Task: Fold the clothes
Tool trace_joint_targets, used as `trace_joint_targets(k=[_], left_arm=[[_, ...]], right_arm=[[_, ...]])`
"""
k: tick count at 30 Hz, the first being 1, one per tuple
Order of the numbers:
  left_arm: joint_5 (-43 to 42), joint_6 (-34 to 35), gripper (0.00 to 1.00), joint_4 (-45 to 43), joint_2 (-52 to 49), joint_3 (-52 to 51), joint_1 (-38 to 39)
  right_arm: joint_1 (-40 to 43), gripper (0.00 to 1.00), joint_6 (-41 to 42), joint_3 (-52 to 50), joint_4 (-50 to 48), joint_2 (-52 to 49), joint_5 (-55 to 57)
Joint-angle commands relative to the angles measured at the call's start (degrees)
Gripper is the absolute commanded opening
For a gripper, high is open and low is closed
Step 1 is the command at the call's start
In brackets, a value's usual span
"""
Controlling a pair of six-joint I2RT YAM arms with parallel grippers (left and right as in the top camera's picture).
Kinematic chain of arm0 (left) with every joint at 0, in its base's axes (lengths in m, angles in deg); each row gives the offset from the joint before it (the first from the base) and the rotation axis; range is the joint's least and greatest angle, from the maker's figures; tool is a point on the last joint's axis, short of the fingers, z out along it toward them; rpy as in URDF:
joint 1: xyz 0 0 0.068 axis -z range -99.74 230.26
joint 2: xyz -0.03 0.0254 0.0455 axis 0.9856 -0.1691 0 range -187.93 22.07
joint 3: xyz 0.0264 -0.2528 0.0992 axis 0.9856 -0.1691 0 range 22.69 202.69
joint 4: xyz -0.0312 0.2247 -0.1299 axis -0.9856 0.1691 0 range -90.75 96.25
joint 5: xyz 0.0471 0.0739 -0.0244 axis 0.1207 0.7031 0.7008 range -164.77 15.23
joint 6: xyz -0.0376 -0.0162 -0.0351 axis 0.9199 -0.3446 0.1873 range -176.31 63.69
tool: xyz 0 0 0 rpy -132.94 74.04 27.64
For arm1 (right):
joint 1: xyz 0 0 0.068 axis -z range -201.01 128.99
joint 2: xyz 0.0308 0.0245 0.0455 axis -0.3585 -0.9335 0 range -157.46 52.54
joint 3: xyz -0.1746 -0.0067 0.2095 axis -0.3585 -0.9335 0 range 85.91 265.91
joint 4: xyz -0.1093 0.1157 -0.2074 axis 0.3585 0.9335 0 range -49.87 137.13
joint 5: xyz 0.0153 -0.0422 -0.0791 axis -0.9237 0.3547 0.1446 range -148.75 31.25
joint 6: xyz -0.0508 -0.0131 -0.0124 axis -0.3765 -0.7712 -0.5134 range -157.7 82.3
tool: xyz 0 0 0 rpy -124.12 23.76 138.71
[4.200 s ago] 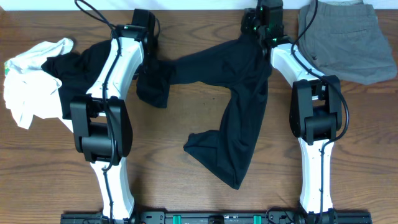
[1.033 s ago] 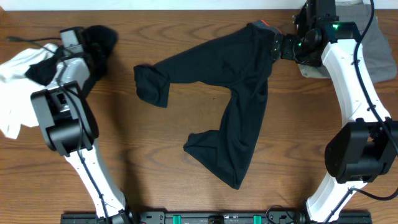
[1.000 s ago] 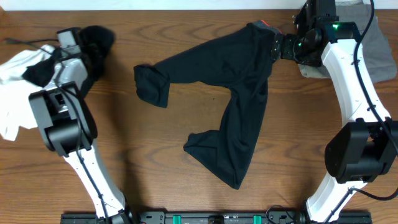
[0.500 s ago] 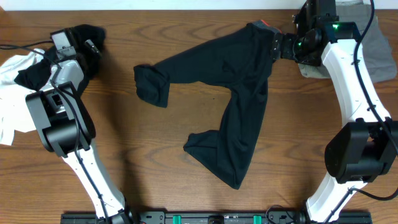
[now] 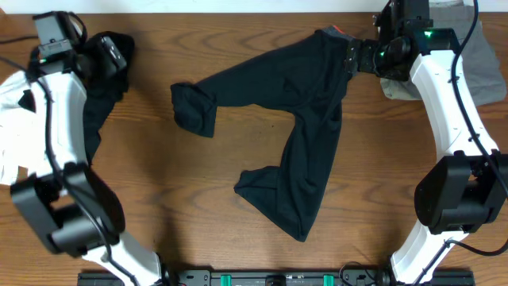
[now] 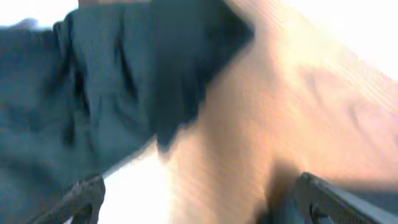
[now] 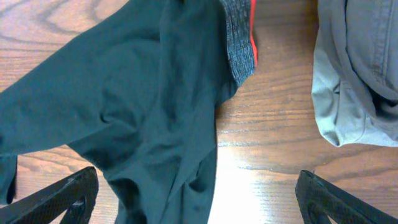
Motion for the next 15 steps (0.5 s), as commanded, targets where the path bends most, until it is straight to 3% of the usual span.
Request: trace_joint_targets(k=[1, 4, 7, 12, 15], left_arm=[[-6.75, 2.36, 0.98, 9.2, 0.15, -0.15, 0.76], [-8.48, 0.68, 1.0, 14.95, -0.39, -1.92, 3.19], [-8.46, -4.57, 0.94, 14.73, -0.39, -5.68, 7.04], [-7.52, -6.29, 0.77, 8.09, -0.39, -11.06, 12.07], [-5.9, -6.27, 0.75, 1.11, -0.46, -15.1, 14.12]], right_arm=[[-0.13, 0.99, -1.07, -0.04, 0.11, -0.59, -1.92], [-0.13, 0.99, -1.09, -0.04, 0.33, -0.59, -2.47], [-0.13, 0.99, -1.07, -0.04, 0.09, -0.59, -2.49], [-0.13, 0.99, -1.07, -0.04, 0.52, -0.59, -2.71], [-0.24, 0.99, -1.09, -0.04, 0.98, -0.59, -2.69]])
